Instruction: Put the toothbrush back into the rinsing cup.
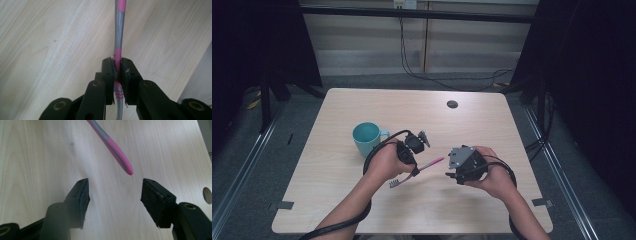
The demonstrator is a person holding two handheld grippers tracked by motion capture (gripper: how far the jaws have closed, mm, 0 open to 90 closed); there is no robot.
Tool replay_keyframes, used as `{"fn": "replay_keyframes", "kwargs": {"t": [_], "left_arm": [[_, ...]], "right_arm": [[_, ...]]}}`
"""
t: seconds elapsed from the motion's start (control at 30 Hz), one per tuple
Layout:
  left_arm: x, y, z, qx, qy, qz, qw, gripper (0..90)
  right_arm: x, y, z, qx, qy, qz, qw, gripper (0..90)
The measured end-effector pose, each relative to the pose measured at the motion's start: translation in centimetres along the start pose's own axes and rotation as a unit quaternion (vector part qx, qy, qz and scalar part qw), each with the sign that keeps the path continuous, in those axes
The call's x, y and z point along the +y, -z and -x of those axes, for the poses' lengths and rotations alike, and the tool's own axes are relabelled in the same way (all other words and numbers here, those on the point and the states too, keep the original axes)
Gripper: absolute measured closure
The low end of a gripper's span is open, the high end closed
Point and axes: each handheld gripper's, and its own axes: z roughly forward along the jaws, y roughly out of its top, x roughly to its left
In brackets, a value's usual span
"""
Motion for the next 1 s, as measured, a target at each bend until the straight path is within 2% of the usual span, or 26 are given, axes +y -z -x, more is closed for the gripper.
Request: {"fn": "replay_keyframes", "kwargs": {"t": [0.1, 0.27, 0.33, 0.4, 0.7, 0.8, 0.83, 1.0], "left_arm": [[0.0, 0.0, 0.0, 0.0, -0.001, 0.002, 1.0, 81.8], [0.2, 0.2, 0.1, -0.001, -0.004, 0.004, 1.0, 81.8], [0.2, 0.2, 0.2, -0.003, -0.003, 0.003, 1.0, 81.8], [0.3, 0.1, 0.2, -0.002, -0.004, 0.002, 1.0, 81.8], [0.5, -0.1, 0.5, -0.004, -0.013, 0.001, 0.9999, 81.8], [0.6, -0.2, 0.5, -0.004, -0.016, 0.002, 0.9999, 81.8], [0.6, -0.2, 0.5, -0.005, -0.018, -0.001, 0.9998, 81.8], [0.6, -0.2, 0.5, -0.006, -0.025, 0.002, 0.9997, 81.8]], "right_arm": [[0.1, 0.0, 0.4, 0.005, 0.011, 0.004, 0.9999, 40.0], [0.3, 0.0, 0.6, 0.013, 0.015, 0.004, 0.9998, 42.2], [0.4, -0.1, 0.8, 0.018, 0.026, 0.007, 0.9995, 44.5], [0.6, -0.2, 0.8, 0.025, 0.03, 0.001, 0.9992, 44.7], [1.1, -0.8, 0.9, 0.025, 0.055, -0.002, 0.9982, 48.8], [1.3, -1.1, 0.9, 0.029, 0.059, -0.006, 0.9978, 51.5], [1.4, -1.3, 0.9, 0.034, 0.063, -0.006, 0.9974, 55.5], [1.5, -1.7, 0.8, 0.039, 0.064, -0.018, 0.997, 59.5]]}}
